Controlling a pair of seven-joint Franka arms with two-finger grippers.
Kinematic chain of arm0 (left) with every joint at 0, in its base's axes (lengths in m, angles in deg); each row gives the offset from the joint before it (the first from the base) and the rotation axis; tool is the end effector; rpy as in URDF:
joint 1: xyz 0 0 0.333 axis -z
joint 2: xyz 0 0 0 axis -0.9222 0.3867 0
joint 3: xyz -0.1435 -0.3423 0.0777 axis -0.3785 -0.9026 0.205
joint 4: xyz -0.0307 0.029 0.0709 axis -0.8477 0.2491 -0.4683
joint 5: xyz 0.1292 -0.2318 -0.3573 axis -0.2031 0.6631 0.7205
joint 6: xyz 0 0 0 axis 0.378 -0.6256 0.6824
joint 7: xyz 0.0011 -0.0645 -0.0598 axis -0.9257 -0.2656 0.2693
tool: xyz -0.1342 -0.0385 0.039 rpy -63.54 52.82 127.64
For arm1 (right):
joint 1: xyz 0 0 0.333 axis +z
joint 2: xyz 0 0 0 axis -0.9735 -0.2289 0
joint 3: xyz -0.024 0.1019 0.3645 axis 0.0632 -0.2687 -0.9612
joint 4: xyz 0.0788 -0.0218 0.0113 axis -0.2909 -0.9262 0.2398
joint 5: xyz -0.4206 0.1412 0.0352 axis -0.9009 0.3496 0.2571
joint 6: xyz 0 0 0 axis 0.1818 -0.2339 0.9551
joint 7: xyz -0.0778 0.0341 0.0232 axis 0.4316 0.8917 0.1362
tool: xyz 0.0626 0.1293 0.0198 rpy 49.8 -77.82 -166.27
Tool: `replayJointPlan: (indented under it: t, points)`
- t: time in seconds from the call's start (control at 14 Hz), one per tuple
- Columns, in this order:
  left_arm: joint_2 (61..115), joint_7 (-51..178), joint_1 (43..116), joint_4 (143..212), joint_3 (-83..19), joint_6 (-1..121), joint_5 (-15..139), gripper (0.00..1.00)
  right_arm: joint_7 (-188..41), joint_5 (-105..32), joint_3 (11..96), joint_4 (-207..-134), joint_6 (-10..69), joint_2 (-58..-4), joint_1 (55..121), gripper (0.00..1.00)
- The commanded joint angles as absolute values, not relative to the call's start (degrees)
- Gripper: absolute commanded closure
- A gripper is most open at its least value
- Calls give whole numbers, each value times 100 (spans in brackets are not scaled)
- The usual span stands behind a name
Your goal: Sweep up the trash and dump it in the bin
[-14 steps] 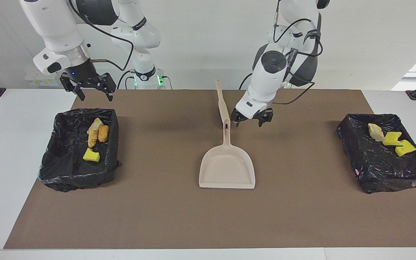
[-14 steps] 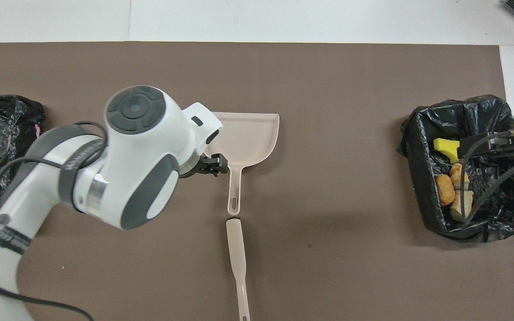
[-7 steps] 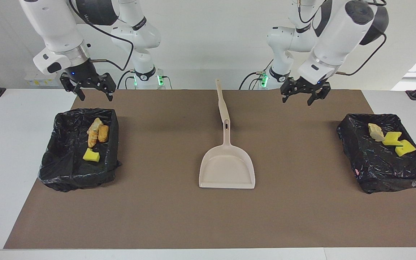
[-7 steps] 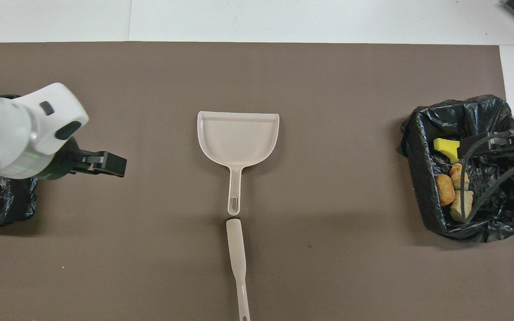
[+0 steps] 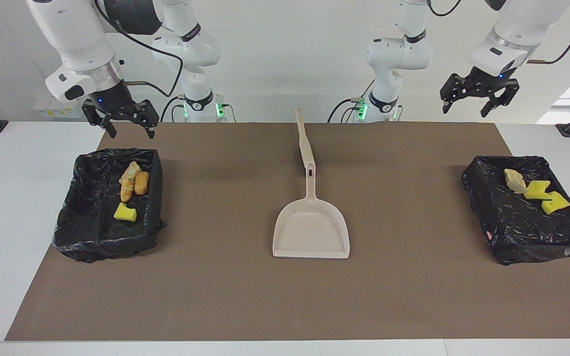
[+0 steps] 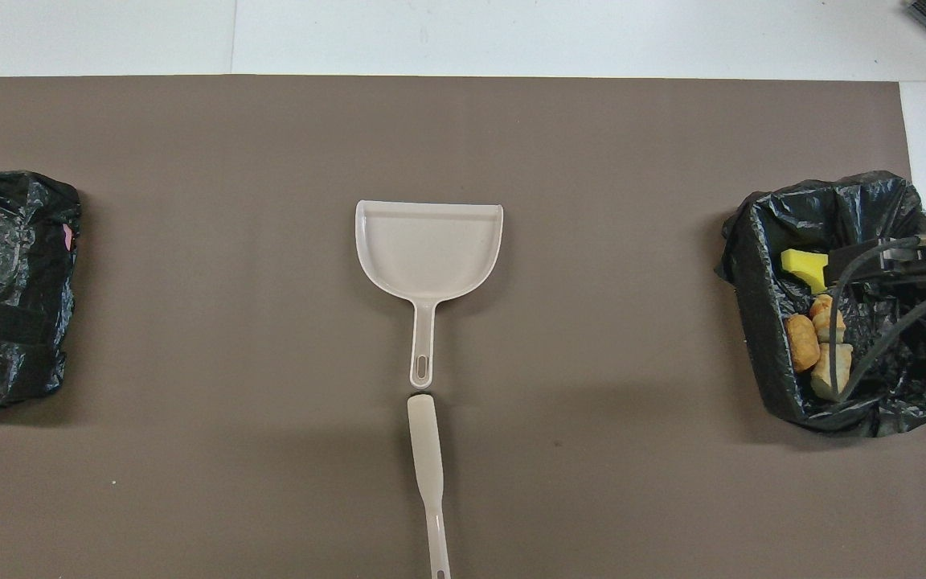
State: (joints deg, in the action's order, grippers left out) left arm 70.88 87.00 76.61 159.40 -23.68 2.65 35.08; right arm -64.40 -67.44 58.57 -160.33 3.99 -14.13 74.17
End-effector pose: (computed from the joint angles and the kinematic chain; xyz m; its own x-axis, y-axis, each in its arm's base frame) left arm 0.5390 -0.0323 0.6968 0.9767 -0.2057 -0.0611 -0.2072 -0.9781 -0.0190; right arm 0.5970 -0.0101 0.6374 0.9996 -0.0291 -0.0053 -0.0291 -0.9995 0.0110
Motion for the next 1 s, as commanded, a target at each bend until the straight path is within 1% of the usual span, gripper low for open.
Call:
replayJointPlan:
  t: [0.0, 0.14, 0.21, 0.57, 0.79, 0.93]
  points:
    - [7482, 8835, 7393, 15341, -2410, -68, 3681, 0, -6488, -6608, 5847, -16156, 434, -1303, 7369, 0]
    - [7990, 8844, 7201, 14604, -2419, -471, 3779, 0, -6506, -6608, 5847, -16156, 408, -1294, 7369, 0]
    - [8036, 8852, 7165, 14487, -2410, -578, 3866, 0, -6497, -6617, 5847, -16156, 434, -1294, 7378, 0]
    - [7861, 8861, 7199, 14670, -2463, -403, 3814, 0, -6506, -6608, 5847, -16156, 399, -1294, 7369, 0]
    - [7589, 8809, 7217, 15108, -2463, -202, 3814, 0, -6506, -6608, 5847, -16156, 399, -1294, 7369, 0]
    - [7527, 8808, 7235, 15232, -2463, -43, 3814, 0, -6506, -6608, 5847, -16156, 391, -1286, 7361, 0]
